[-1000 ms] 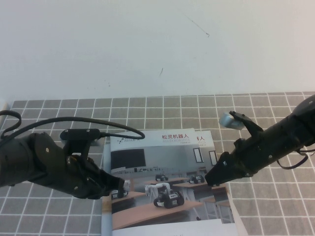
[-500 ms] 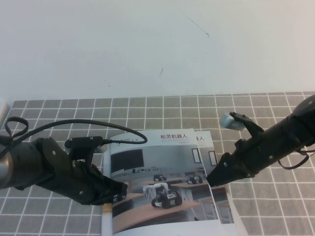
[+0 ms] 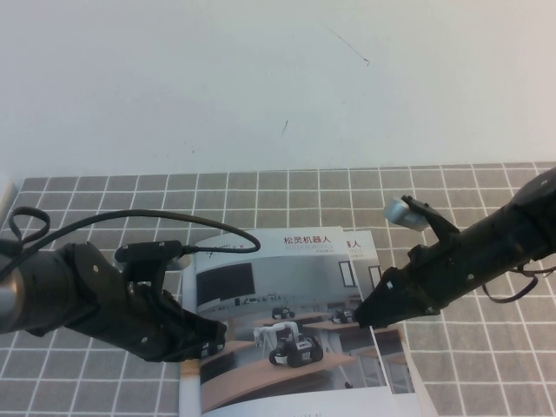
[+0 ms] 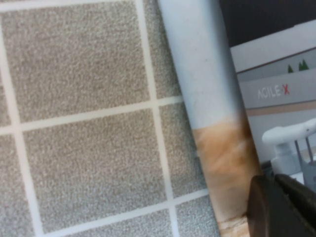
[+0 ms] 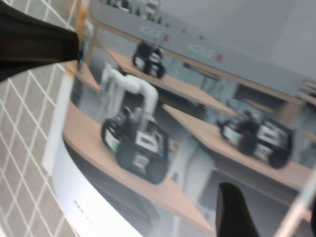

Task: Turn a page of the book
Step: Open the closed book

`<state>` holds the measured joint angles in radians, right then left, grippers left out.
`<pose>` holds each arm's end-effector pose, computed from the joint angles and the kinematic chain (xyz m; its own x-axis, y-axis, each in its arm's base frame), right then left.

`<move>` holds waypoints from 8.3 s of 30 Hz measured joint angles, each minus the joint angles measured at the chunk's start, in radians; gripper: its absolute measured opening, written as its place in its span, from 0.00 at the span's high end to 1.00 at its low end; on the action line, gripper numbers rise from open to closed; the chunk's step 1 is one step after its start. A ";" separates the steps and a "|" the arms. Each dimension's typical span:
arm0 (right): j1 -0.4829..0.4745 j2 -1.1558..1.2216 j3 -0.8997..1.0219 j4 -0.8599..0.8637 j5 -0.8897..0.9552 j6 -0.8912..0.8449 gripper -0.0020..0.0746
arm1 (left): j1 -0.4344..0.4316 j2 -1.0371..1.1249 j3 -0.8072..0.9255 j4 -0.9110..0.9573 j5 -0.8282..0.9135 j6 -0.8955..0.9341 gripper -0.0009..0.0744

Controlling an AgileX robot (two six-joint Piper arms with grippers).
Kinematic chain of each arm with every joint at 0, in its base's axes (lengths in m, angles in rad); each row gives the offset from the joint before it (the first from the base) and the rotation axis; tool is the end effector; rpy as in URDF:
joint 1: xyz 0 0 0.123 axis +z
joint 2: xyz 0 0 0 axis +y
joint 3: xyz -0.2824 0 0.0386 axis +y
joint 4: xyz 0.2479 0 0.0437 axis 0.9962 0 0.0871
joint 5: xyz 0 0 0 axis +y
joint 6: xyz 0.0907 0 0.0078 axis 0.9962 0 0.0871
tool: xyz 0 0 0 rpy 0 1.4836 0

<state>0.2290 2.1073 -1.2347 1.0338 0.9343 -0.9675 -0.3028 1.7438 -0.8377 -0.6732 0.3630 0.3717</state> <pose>0.3578 0.1480 0.1195 -0.8904 -0.3426 -0.2997 -0.4541 0.6240 0.6359 0.2932 -0.1128 0.1469 -0.9256 0.0177 -0.3782 0.1445 0.9398 -0.3097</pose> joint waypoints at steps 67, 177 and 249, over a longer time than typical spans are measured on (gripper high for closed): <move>0.054 0.045 -0.132 -0.167 -0.008 0.251 0.54 | 0.000 0.046 -0.008 -0.251 0.012 0.219 0.99; 0.057 -0.006 -0.274 0.114 0.238 0.065 0.56 | 0.000 0.051 -0.008 -0.336 -0.002 0.291 0.99; 0.325 -0.009 -0.480 0.257 0.112 0.032 0.56 | -0.208 -0.859 0.422 -1.017 0.146 0.831 0.99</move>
<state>0.5539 2.0985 -1.7152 1.2908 1.0467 -0.9352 -0.5111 0.8844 -0.4161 -1.6903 0.5095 1.2023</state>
